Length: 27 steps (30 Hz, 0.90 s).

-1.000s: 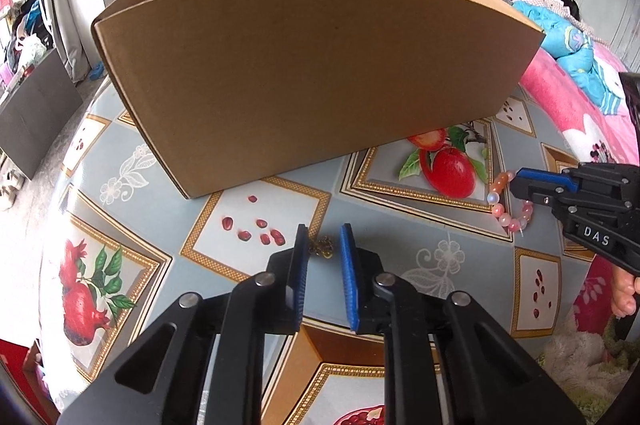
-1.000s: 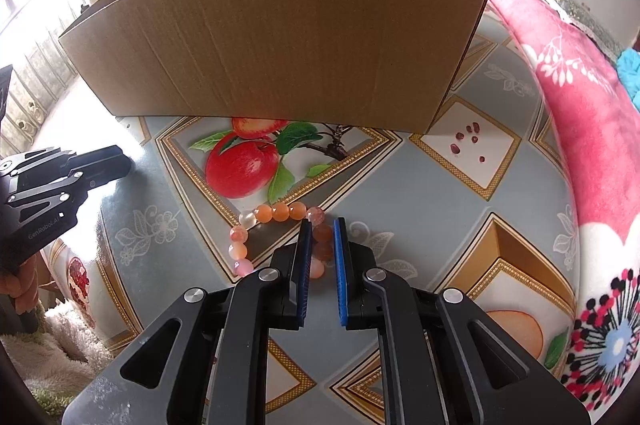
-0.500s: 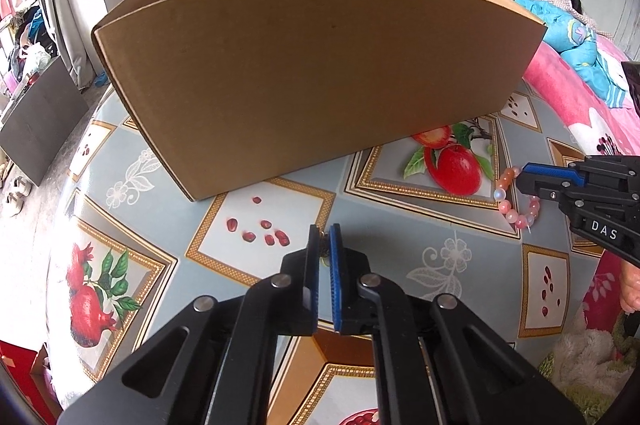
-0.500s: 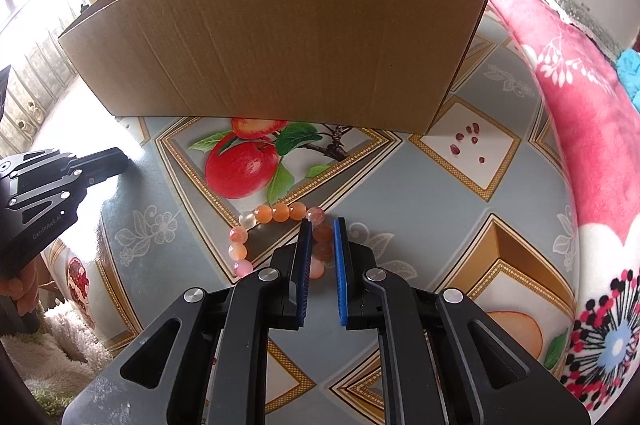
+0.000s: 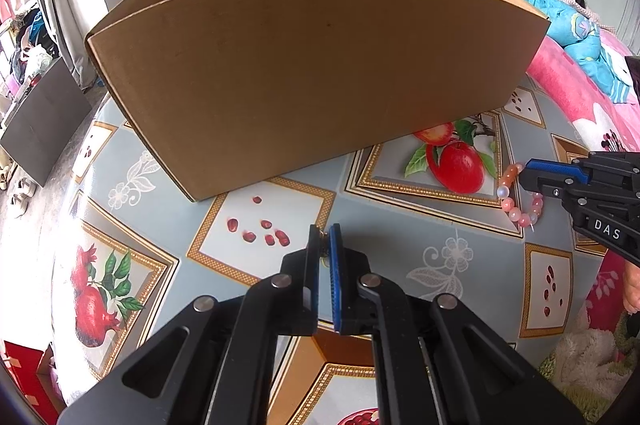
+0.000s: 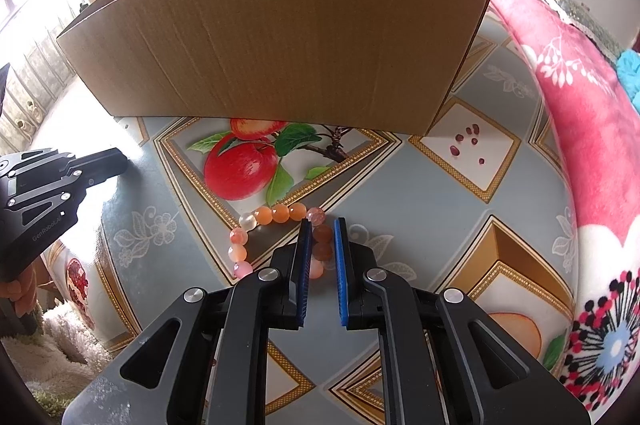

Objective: Organize jewelry
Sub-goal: 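Lift the bracelet and gold charm and carry both into the box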

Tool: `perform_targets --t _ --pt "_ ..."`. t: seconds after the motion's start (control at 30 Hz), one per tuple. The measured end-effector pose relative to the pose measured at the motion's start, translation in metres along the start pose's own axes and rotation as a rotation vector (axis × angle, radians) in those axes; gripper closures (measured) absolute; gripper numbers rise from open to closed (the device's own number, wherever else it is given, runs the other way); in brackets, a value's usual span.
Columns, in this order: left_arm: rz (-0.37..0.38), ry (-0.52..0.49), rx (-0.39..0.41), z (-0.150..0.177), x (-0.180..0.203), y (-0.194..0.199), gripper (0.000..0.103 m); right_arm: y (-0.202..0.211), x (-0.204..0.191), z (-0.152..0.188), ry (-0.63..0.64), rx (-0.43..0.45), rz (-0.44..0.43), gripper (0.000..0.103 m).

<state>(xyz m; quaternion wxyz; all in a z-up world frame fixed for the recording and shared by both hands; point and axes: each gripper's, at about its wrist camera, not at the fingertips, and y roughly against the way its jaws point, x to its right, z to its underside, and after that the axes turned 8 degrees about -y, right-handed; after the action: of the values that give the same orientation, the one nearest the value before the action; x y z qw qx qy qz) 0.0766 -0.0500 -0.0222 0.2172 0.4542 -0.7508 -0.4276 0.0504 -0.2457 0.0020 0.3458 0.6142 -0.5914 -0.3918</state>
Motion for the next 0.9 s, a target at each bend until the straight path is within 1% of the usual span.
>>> perform_targets --t 0.27,0.43,0.9 --pt "-0.004 -0.008 0.0 -0.001 0.003 -0.001 0.099 -0.001 -0.001 -0.002 0.005 0.004 0.003 0.093" --pt "-0.004 -0.007 0.0 -0.001 0.002 -0.002 0.099 0.001 -0.001 -0.002 -0.005 0.006 -0.002 0.095" --pt "0.001 -0.005 0.001 -0.001 0.003 -0.002 0.099 0.004 0.012 -0.003 -0.025 0.017 -0.008 0.095"
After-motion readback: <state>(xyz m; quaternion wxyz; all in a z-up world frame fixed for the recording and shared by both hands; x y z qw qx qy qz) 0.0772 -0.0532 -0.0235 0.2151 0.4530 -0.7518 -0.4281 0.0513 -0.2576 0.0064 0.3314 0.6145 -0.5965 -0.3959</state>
